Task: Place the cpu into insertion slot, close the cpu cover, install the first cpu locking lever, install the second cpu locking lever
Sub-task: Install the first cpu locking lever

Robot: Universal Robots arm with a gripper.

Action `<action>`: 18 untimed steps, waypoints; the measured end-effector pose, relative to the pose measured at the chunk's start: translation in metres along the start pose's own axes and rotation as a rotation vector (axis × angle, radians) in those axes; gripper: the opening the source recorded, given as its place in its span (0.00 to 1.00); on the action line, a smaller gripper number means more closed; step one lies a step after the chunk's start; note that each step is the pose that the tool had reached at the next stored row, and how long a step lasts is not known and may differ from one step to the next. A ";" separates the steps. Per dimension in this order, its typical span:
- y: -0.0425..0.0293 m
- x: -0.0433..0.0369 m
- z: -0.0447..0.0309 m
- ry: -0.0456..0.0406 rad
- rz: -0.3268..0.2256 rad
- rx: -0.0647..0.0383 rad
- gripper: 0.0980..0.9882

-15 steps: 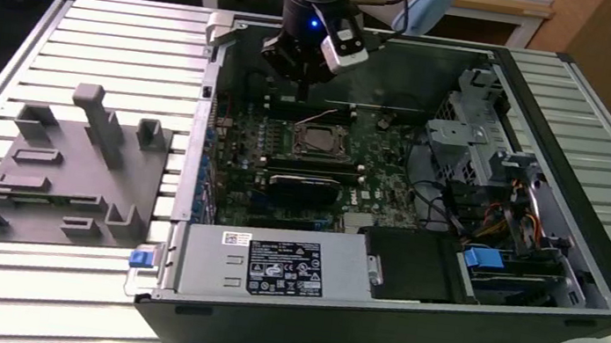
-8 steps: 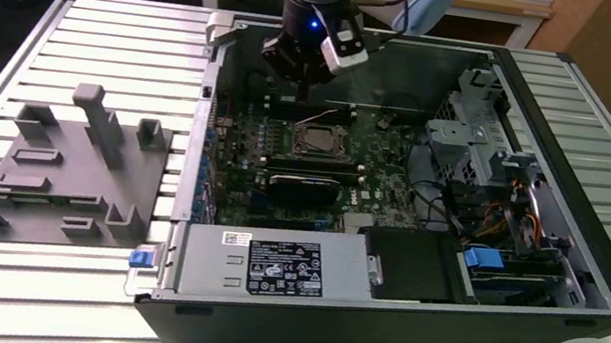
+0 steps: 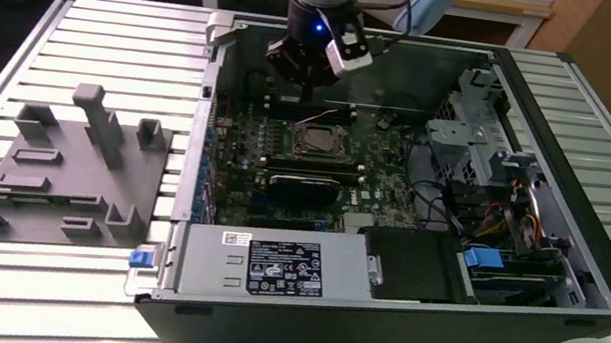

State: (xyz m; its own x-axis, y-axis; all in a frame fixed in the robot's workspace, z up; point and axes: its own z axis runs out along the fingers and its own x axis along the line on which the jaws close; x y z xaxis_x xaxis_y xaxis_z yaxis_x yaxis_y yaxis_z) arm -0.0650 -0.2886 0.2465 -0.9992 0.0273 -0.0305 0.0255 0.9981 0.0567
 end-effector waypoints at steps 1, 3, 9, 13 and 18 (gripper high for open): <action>0.0000 -0.0002 0.0005 0.0000 0.000 0.000 0.01; 0.0000 -0.0007 0.0016 0.0000 0.000 0.000 0.01; 0.0006 -0.0043 0.0042 0.0000 0.000 0.000 0.01; 0.0006 -0.0049 0.0057 0.0010 -0.017 0.000 0.01; 0.0015 -0.0064 0.0083 0.0012 -0.019 0.000 0.01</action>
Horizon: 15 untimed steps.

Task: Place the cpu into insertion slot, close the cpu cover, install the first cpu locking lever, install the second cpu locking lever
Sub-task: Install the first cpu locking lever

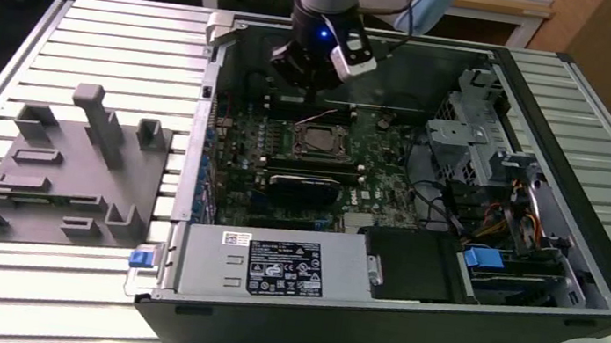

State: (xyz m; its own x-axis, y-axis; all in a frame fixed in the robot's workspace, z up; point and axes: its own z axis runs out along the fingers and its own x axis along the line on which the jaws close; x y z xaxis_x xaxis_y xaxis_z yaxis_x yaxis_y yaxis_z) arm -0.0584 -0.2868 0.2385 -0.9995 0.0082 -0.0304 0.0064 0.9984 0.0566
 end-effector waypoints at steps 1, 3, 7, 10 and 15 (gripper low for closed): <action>0.0004 -0.0006 0.0006 0.0000 0.000 0.000 0.01; 0.0011 -0.0017 0.0017 -0.0001 0.000 0.000 0.01; 0.0027 -0.0034 0.0042 -0.0002 0.000 0.000 0.01; 0.0033 -0.0148 0.0177 0.0003 0.000 0.000 0.01; 0.0035 -0.0149 0.0154 -0.0002 0.000 0.000 0.01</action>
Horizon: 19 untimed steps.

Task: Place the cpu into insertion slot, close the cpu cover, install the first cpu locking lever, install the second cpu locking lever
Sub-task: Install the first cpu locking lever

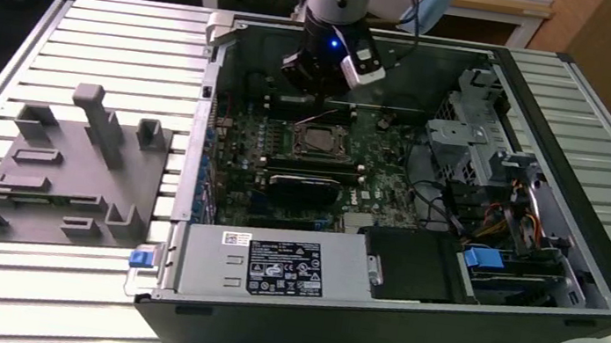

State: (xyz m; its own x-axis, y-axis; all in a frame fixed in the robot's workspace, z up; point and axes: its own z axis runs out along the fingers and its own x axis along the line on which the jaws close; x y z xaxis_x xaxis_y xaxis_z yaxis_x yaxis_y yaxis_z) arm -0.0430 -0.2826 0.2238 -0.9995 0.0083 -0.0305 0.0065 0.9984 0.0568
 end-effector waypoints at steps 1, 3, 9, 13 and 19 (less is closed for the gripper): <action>0.0000 0.0000 0.0000 0.0000 0.000 0.000 0.01; 0.0000 0.0000 0.0001 0.0002 0.000 0.000 0.01; -0.0001 -0.0009 0.0013 0.0002 0.000 0.001 0.01; -0.0001 -0.0021 0.0018 0.0002 0.000 0.000 0.01; 0.0002 -0.0032 0.0025 0.0001 0.000 0.000 0.01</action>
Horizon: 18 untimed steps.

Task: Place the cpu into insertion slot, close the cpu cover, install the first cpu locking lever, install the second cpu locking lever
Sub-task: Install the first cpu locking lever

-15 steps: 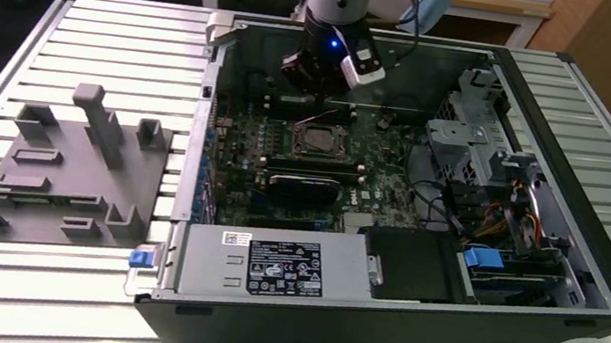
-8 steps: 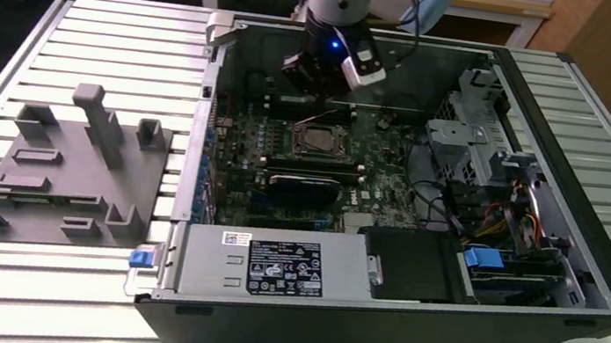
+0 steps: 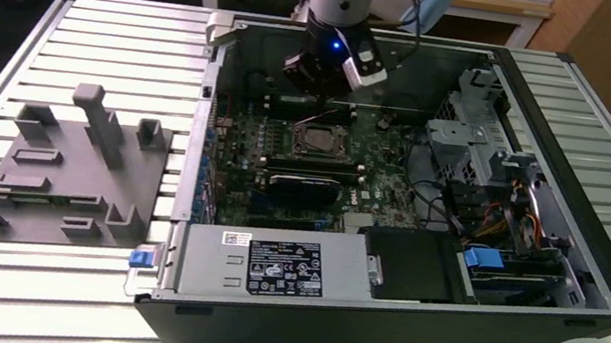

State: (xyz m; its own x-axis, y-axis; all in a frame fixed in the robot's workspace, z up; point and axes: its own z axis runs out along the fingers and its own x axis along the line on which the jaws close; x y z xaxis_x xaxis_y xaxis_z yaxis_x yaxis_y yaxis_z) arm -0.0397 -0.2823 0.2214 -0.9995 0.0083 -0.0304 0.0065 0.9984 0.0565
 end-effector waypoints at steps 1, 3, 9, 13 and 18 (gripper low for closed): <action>0.0001 -0.0002 0.0002 0.0000 0.000 0.000 0.01; 0.0003 -0.0004 0.0005 0.0000 0.000 0.000 0.01; 0.0005 -0.0009 0.0012 0.0001 0.000 0.000 0.01; 0.0005 -0.0015 0.0018 0.0001 0.000 0.000 0.01; 0.0005 -0.0029 0.0019 0.0001 0.000 0.000 0.01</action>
State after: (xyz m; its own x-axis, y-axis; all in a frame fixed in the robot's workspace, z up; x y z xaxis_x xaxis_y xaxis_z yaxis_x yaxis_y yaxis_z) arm -0.0368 -0.2817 0.2196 -0.9995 0.0082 -0.0304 0.0065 0.9984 0.0564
